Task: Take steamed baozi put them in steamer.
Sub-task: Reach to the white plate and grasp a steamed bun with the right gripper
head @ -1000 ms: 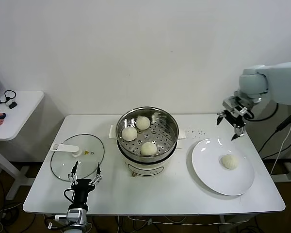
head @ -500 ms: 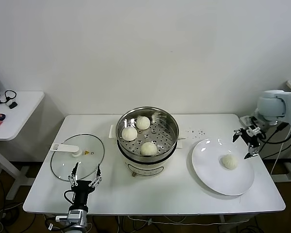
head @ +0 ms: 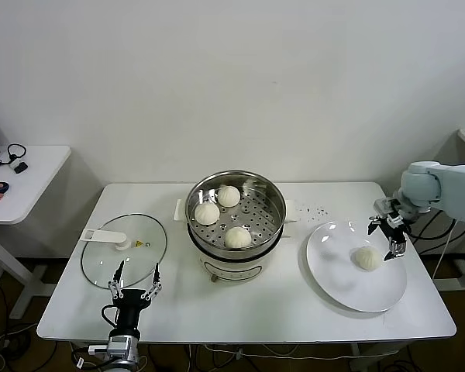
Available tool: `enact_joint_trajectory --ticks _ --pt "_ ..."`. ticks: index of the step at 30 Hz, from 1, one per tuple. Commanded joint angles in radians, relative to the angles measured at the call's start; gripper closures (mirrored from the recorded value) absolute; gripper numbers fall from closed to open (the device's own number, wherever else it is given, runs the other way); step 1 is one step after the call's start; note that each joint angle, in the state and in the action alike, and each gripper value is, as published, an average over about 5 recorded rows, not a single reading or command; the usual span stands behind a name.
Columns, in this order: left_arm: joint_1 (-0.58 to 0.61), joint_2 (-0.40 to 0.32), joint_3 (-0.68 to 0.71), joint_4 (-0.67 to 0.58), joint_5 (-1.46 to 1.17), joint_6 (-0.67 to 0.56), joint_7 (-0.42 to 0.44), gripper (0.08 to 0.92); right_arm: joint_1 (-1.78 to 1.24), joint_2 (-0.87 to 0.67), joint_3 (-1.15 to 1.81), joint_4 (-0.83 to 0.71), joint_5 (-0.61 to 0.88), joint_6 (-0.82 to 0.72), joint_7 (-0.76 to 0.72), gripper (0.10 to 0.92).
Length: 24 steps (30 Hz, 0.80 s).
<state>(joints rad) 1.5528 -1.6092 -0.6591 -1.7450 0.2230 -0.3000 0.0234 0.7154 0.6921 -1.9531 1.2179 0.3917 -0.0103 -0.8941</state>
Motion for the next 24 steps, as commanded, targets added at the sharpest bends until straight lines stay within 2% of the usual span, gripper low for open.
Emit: enact_joint_trajectory --ticks 1,24 --pt "0.004 -0.011 -0.003 0.002 0.000 -0.002 -0.001 0.177 -0.193 0.005 0.133 -0.102 -0.078 -0.003 0.005 0.203" --pt "0.001 -0.008 -0.008 0.009 0.005 -0.006 -0.003 0.177 -0.295 0.033 0.220 -0.159 -0.098 -0.001 0.024 0.203"
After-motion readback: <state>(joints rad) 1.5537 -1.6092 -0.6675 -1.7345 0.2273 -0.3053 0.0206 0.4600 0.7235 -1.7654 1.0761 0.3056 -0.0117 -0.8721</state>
